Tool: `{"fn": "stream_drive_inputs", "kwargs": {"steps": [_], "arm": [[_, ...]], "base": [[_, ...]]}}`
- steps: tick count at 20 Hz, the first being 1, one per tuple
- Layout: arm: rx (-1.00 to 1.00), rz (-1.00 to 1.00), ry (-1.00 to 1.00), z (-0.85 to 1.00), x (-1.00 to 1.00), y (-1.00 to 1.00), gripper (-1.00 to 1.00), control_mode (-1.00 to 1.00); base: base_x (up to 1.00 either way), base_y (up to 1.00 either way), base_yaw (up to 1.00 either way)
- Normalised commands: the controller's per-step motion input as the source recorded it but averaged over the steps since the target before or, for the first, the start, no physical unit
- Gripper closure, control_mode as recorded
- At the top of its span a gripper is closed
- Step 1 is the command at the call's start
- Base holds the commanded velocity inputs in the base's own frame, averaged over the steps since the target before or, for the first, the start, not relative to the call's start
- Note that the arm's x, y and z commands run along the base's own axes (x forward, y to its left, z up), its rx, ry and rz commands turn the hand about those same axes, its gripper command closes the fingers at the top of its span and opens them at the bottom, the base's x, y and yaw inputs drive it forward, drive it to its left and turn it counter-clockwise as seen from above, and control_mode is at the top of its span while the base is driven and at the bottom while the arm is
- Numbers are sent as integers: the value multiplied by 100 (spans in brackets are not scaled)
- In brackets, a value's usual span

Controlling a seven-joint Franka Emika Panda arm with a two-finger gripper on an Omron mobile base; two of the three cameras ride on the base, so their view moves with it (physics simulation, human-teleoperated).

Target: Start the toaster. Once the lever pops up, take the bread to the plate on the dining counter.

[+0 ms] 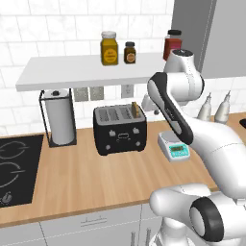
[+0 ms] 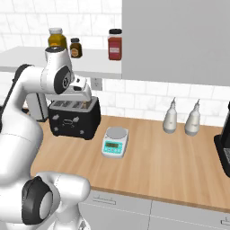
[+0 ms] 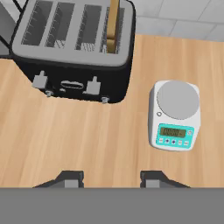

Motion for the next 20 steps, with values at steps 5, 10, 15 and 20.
{"fn": "stream_drive_inputs", "kwargs": {"steps": [5,10,15,20], "arm": [[-2,0,0,-10,-2,9,-100,-100],[-8,0,-1,-29,4,40,-100,-100],[-4,-2,-1,-44,9,30,100,-100],[0,-5,-5,-33,1,2,100,-100]], "base": [[0,0,0],[0,0,0],[0,0,0],[0,0,0]]}}
